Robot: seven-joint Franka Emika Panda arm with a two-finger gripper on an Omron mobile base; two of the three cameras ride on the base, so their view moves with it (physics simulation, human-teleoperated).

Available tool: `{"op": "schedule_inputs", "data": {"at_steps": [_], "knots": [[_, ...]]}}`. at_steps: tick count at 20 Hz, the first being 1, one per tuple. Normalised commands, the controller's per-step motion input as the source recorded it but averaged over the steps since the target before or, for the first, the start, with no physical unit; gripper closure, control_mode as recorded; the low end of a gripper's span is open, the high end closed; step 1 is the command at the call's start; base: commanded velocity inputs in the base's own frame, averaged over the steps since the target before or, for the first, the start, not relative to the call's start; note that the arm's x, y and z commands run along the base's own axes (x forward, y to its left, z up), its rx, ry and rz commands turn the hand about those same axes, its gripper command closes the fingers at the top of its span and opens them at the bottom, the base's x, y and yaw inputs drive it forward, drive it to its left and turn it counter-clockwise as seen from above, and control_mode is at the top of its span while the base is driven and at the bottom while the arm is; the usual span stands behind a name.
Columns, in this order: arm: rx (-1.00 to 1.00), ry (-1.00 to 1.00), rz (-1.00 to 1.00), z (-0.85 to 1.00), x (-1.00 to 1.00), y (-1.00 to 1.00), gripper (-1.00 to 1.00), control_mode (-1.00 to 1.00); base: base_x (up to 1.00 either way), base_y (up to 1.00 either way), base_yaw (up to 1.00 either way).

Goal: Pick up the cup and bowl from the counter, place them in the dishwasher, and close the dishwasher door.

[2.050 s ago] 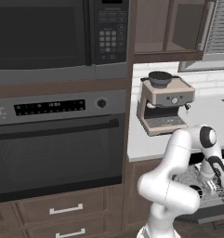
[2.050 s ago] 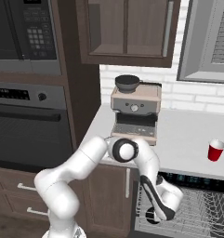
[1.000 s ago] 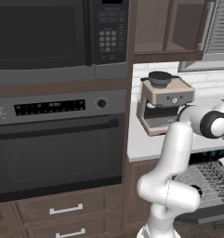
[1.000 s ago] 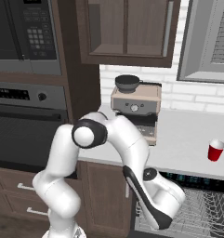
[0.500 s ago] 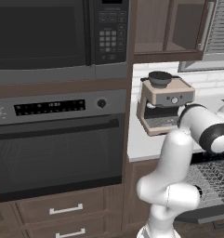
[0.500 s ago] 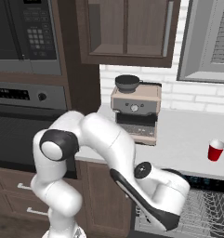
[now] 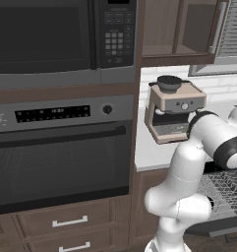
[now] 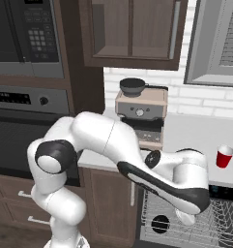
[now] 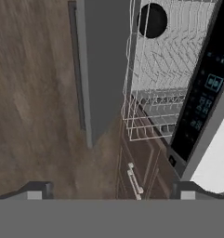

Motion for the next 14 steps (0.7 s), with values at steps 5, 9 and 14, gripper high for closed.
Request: {"op": "schedule_inputs", "data": {"at_steps": [5, 9, 14], "knots": [[0.06, 0.00, 0.00, 1.00, 0.25, -0.91, -1.00, -1.00, 0.00, 0.00, 0.00], [0.11, -0.06, 0.00, 1.00, 0.44, -0.99, -1.00, -1.00, 0.00, 0.00, 0.00], [0.17, -0.12, 0.00, 0.95, 0.60, -0.91, -1.00, -1.00, 0.00, 0.00, 0.00]]}}
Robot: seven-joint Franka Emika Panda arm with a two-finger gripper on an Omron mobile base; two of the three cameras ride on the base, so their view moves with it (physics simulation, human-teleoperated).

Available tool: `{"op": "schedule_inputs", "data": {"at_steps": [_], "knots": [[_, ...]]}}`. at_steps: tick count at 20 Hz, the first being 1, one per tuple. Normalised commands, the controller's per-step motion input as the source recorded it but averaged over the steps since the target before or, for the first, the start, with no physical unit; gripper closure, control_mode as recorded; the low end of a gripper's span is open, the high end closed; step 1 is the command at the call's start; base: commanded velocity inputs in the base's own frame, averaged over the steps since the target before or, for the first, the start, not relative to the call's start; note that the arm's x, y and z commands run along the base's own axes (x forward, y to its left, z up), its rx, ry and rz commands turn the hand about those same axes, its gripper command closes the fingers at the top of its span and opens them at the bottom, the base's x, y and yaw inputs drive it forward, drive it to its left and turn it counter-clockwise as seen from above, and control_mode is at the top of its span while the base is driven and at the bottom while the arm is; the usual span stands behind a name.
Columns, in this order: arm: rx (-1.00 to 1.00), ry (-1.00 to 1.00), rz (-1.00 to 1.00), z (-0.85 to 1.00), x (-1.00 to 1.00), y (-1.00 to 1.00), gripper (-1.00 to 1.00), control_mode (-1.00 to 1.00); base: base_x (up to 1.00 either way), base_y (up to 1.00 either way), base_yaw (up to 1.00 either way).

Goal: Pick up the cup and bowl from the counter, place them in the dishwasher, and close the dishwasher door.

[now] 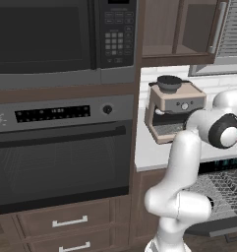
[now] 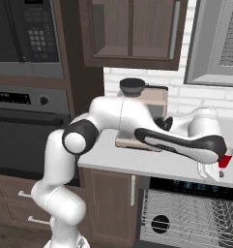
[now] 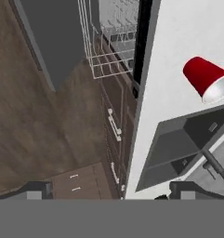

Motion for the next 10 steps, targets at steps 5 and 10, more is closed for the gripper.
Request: {"op": "schedule_inputs", "data": {"at_steps": [5, 10], "knots": [[0.07, -0.08, 0.00, 0.09, 0.97, -0.67, -1.00, -1.00, 0.00, 0.00, 0.00], [0.09, -0.14, 0.00, 0.04, 0.55, -0.71, -1.00, -1.00, 0.00, 0.00, 0.00]]}}
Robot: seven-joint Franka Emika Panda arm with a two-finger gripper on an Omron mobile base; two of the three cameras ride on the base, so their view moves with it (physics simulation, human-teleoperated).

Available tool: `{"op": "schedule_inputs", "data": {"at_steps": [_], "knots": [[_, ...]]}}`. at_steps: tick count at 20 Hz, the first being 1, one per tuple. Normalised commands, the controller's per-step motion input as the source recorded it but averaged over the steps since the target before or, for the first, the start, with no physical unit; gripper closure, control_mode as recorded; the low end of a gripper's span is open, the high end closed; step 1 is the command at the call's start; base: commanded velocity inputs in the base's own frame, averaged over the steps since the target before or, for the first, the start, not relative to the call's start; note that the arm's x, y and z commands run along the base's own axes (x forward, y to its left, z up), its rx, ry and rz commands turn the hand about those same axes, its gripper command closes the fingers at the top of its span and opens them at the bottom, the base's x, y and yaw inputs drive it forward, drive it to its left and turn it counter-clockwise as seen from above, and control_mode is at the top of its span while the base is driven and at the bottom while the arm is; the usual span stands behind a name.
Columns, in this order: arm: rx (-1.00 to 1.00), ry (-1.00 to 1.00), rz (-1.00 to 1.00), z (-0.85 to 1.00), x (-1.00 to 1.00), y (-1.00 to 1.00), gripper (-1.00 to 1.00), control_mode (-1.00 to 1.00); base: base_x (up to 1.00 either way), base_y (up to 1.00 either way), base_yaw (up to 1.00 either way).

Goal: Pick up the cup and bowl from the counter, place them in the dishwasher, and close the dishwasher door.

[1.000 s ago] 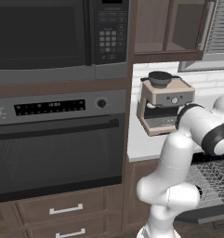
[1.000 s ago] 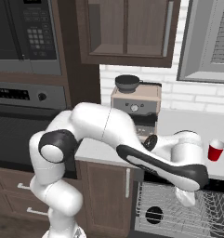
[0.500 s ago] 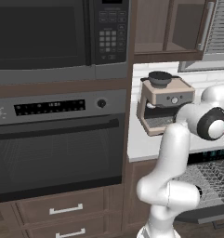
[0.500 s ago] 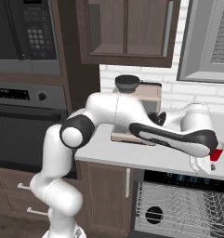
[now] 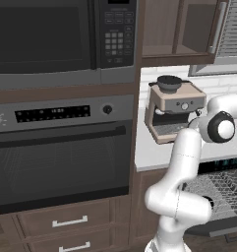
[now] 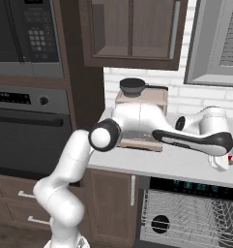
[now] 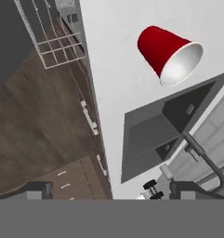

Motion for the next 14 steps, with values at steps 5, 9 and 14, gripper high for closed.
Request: {"op": "schedule_inputs", "data": {"at_steps": [5, 9, 14], "knots": [[0.07, -0.19, 0.00, 0.00, 0.04, -0.42, -1.00, -1.00, 0.00, 0.00, 0.00], [0.03, -0.18, 0.00, -0.12, 0.24, 0.01, -1.00, -1.00, 0.00, 0.00, 0.00], [0.14, -0.12, 0.00, -0.18, 0.40, 0.05, -1.00, -1.00, 0.00, 0.00, 0.00]]}}
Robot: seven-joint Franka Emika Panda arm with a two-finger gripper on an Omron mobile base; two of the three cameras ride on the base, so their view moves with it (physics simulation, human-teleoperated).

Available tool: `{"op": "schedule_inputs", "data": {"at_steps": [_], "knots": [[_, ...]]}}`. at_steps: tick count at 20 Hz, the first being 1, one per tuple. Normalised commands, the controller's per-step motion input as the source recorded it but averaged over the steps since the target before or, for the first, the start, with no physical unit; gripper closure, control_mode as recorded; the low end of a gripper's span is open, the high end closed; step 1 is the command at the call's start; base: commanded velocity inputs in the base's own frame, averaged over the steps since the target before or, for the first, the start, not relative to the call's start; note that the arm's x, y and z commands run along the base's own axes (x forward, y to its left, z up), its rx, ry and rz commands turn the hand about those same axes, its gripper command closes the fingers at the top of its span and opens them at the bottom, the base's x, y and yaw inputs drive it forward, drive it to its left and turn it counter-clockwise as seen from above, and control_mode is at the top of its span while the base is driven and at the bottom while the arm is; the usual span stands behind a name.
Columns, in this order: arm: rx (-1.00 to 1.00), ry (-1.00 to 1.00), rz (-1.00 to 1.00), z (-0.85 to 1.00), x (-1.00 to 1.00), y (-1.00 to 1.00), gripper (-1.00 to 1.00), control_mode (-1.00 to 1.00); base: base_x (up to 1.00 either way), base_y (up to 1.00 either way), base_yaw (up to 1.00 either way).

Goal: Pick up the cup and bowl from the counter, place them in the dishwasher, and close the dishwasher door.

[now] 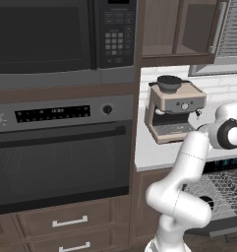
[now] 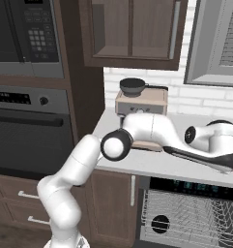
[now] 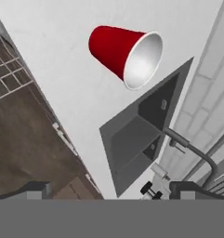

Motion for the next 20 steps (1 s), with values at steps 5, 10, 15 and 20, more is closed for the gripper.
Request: {"op": "schedule_inputs", "data": {"at_steps": [5, 10, 15, 20], "knots": [[0.24, -0.07, 0.00, -0.11, 0.23, 0.00, -1.00, -1.00, 0.00, 0.00, 0.00], [0.22, -0.04, 0.00, 0.00, 0.53, 0.00, -1.00, -1.00, 0.00, 0.00, 0.00], [0.17, -0.03, 0.00, 0.00, 0.55, -0.03, -1.00, -1.00, 0.00, 0.00, 0.00], [0.13, -0.02, 0.00, 0.00, 0.57, -0.16, -1.00, -1.00, 0.00, 0.00, 0.00]]}}
